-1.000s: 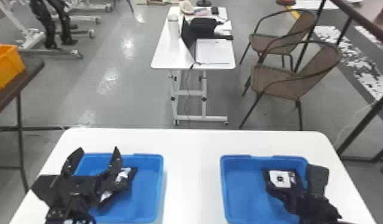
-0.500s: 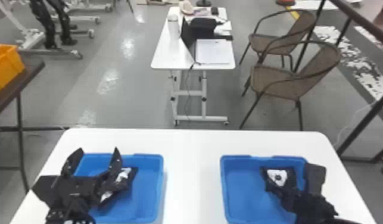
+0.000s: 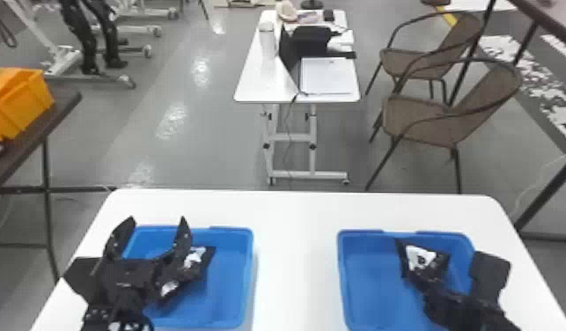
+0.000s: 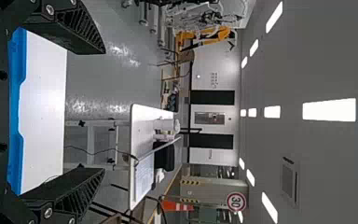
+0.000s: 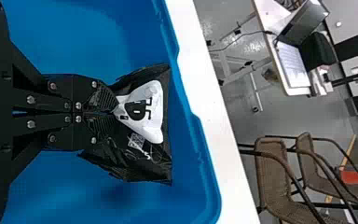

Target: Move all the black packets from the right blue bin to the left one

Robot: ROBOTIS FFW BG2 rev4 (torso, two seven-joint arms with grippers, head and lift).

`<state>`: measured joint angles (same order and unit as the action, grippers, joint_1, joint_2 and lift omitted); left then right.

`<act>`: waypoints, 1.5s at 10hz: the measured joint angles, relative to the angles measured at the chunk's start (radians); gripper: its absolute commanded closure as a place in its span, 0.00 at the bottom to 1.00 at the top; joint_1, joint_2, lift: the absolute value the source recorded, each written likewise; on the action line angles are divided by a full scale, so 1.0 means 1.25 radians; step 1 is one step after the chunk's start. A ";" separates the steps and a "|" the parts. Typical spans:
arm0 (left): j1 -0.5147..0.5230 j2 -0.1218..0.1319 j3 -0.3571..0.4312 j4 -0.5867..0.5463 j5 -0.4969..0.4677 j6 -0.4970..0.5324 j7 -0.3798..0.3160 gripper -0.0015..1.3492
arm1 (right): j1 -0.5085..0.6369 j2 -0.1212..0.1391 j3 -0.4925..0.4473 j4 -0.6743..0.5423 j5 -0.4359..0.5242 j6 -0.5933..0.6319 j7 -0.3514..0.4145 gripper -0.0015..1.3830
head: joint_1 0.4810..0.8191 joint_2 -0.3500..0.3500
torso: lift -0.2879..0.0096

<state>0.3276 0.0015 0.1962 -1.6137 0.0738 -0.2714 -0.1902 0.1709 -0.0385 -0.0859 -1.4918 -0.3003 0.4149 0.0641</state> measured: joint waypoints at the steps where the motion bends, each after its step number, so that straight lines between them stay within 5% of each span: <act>1: 0.001 0.000 0.002 0.000 0.001 -0.002 0.000 0.09 | 0.025 -0.001 0.002 -0.057 -0.007 0.008 0.000 0.89 | 0.63 0.61 | 0.97; 5: -0.001 0.000 0.000 0.000 0.009 -0.008 0.000 0.09 | 0.019 -0.023 0.056 -0.141 -0.038 0.013 0.010 0.89 | 0.63 0.66 | 0.97; 8: -0.015 0.000 -0.012 -0.020 0.071 0.021 0.000 0.09 | -0.111 -0.079 0.185 -0.079 -0.055 0.041 0.145 0.89 | 0.63 0.77 | 0.97; 10: -0.031 0.001 -0.046 -0.071 0.125 0.126 -0.004 0.09 | -0.211 -0.071 0.263 -0.001 -0.038 0.038 0.219 0.89 | 0.63 0.83 | 0.97; 12: -0.069 0.034 -0.096 -0.117 0.173 0.272 -0.034 0.09 | -0.297 -0.074 0.361 0.063 -0.053 0.013 0.279 0.89 | 0.63 0.84 | 0.97; 13: -0.087 0.039 -0.111 -0.121 0.188 0.304 -0.055 0.09 | -0.345 -0.074 0.406 0.118 -0.077 -0.012 0.351 0.89 | 0.63 0.86 | 0.97; 15: -0.106 0.027 -0.123 -0.121 0.196 0.322 -0.068 0.09 | -0.414 -0.061 0.466 0.178 -0.094 -0.041 0.399 0.89 | 0.63 0.88 | 0.97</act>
<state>0.1948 0.0358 0.0429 -1.7650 0.3187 0.1307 -0.2753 -0.3467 -0.1152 0.4972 -1.2694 -0.4181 0.3632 0.5623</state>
